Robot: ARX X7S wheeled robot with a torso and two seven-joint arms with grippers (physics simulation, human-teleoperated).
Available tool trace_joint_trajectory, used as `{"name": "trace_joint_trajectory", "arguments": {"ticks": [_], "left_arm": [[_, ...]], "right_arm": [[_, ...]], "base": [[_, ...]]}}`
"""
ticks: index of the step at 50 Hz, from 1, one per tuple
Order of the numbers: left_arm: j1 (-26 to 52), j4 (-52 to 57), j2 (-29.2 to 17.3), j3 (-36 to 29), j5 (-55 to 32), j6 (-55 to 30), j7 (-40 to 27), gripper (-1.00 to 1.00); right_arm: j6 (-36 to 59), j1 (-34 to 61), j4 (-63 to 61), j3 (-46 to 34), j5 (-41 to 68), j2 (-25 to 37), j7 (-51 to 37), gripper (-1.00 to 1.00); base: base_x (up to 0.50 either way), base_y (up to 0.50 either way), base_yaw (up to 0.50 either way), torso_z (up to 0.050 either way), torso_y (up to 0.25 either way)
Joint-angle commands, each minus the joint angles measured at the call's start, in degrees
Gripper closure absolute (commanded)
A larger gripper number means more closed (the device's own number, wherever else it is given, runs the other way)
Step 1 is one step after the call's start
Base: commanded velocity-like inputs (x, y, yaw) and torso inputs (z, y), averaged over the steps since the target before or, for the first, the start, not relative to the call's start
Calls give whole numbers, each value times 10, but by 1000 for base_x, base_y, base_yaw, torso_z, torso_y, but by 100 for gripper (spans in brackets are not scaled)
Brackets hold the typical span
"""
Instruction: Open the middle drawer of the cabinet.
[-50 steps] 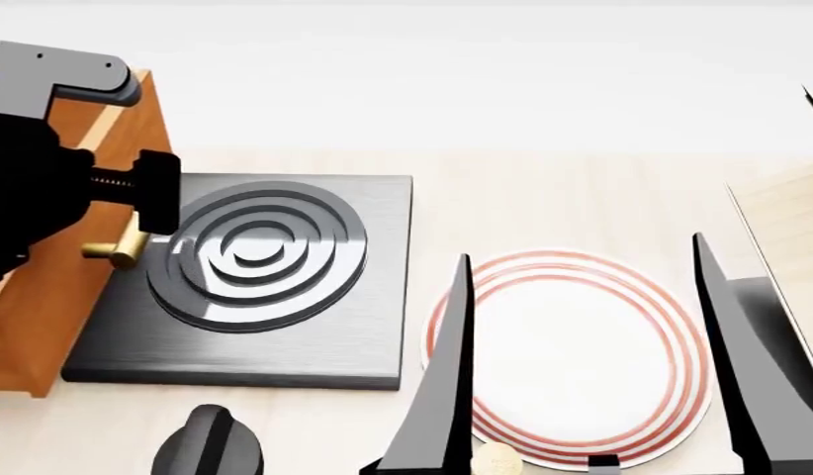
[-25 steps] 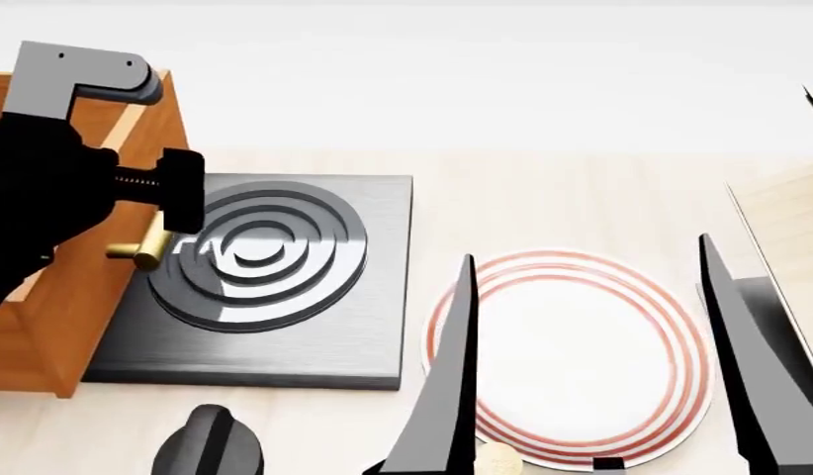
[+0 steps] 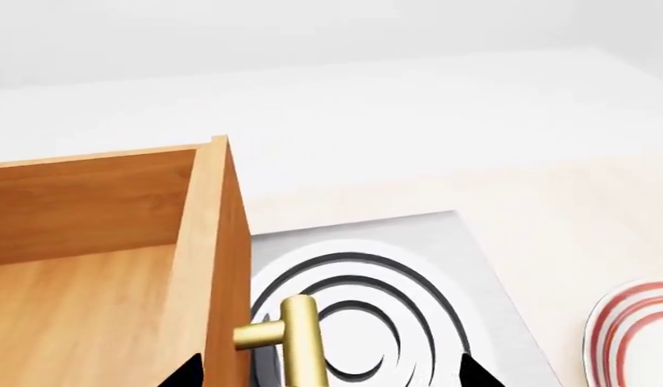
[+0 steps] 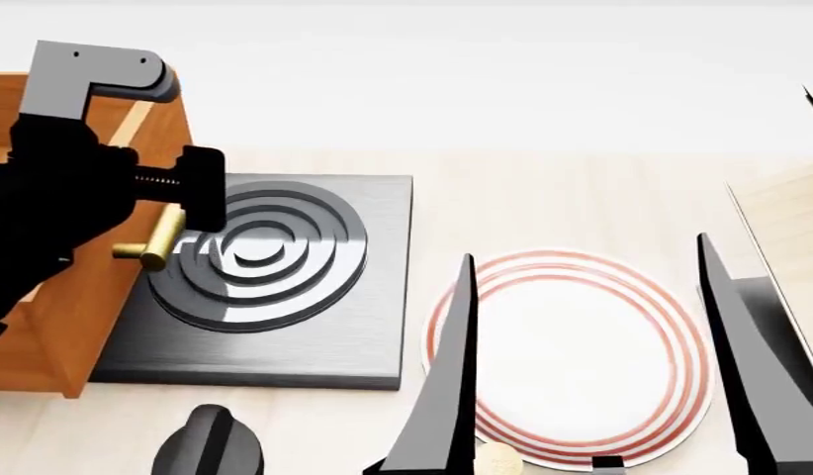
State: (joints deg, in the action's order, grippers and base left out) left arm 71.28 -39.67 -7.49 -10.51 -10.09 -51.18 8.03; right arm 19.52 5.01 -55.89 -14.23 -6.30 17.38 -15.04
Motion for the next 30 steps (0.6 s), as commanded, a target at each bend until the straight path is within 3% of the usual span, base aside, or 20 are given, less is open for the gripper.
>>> {"name": "trace_joint_trajectory", "arguments": {"ticks": [1, 19, 30], "left_arm": [[-15, 49, 0, 6, -20, -24, 0, -100], [-37, 114, 7, 9, -46, -61, 2, -100], [-101, 220, -3, 1, -11, 29, -57, -100]], "right_arm": [[-2, 0, 2, -2, 2, 2, -2, -100], [1, 0, -4, -1, 4, 5, -4, -100], [0, -1, -2, -5, 3, 7, -5, -100]], "base": [[0, 0, 0, 0, 0], [0, 0, 0, 0, 0], [0, 0, 0, 0, 0]]}}
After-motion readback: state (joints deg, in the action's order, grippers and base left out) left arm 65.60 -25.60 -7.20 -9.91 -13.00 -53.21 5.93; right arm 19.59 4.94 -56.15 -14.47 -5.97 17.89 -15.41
